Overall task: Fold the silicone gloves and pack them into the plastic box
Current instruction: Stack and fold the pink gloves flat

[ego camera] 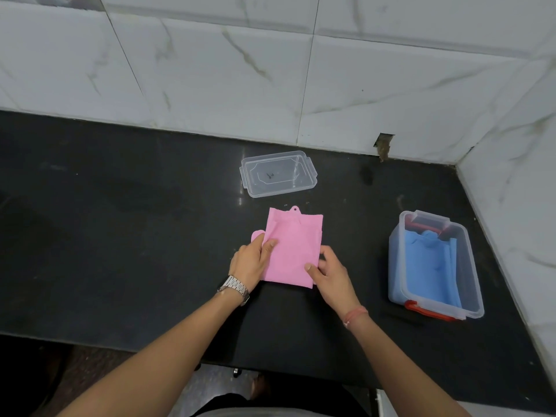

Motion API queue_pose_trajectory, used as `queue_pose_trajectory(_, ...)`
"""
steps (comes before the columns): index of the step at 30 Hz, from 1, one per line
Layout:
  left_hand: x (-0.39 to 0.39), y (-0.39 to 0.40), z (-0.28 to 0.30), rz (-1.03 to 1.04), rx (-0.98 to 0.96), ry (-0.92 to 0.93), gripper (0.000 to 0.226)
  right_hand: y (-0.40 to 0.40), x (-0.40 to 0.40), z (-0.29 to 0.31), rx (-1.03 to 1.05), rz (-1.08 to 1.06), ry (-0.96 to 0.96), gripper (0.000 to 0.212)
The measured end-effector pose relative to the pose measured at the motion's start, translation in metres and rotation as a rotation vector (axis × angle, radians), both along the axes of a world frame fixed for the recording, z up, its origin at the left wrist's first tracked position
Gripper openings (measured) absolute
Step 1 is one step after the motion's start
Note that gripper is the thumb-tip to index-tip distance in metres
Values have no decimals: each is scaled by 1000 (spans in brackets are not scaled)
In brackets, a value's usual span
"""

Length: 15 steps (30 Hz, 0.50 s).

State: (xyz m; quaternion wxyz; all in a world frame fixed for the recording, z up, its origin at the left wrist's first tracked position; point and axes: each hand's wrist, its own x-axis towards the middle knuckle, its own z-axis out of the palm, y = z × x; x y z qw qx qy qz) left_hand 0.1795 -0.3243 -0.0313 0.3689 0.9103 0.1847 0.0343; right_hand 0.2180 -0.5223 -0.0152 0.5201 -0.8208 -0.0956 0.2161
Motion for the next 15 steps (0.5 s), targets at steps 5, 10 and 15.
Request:
queue_pose_trajectory(5,3,0,3,75,72,-64,38,15,5,3,10,-90,-87,38)
queue_pose_trajectory(10,16,4,1,126,79,-15,33,27,15,3,-106,-158,-177,53)
queue_pose_trajectory(15,25,2,7,154,159,-66,18,35,23,-2,-398,-100,-412,54)
